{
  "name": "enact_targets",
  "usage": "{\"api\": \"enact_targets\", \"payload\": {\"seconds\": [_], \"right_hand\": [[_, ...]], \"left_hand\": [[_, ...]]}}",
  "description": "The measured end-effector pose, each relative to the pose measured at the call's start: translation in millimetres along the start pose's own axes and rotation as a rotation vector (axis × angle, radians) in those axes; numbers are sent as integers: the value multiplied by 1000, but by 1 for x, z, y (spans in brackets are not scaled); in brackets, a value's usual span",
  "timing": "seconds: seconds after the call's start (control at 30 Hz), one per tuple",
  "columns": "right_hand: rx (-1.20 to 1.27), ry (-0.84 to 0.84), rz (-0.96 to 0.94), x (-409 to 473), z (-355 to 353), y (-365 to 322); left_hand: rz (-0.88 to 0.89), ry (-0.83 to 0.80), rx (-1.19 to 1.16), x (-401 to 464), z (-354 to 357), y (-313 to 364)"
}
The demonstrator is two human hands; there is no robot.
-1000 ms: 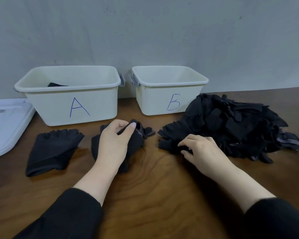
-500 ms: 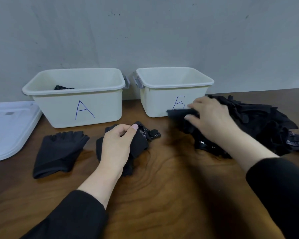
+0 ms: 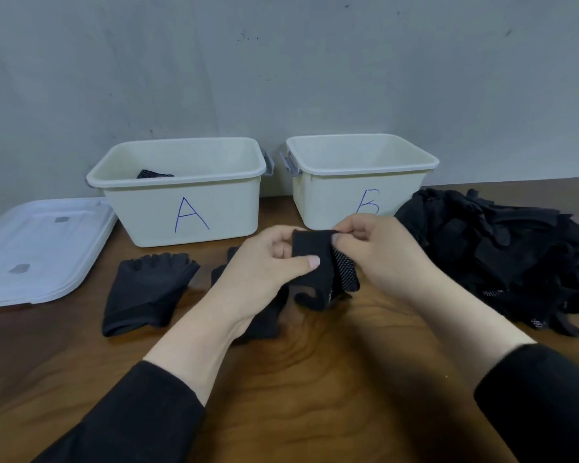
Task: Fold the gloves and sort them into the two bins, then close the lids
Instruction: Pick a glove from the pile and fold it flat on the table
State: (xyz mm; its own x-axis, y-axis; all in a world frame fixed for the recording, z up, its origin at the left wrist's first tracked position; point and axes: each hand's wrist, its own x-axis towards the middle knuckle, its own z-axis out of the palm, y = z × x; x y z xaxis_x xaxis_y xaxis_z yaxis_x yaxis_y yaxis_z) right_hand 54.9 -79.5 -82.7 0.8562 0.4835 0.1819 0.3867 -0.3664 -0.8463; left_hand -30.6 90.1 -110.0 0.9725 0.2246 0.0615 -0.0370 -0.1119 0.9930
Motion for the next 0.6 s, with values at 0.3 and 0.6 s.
{"api": "enact_targets", "payload": {"seconds": [0.3,0.6], "right_hand": [[-158,4,-34,19,-38,-14],[-219,97,-217,3,-57,-12]], "left_hand": [[173,191,57,27,-3,31],[568,100,463,9,11,62]]}}
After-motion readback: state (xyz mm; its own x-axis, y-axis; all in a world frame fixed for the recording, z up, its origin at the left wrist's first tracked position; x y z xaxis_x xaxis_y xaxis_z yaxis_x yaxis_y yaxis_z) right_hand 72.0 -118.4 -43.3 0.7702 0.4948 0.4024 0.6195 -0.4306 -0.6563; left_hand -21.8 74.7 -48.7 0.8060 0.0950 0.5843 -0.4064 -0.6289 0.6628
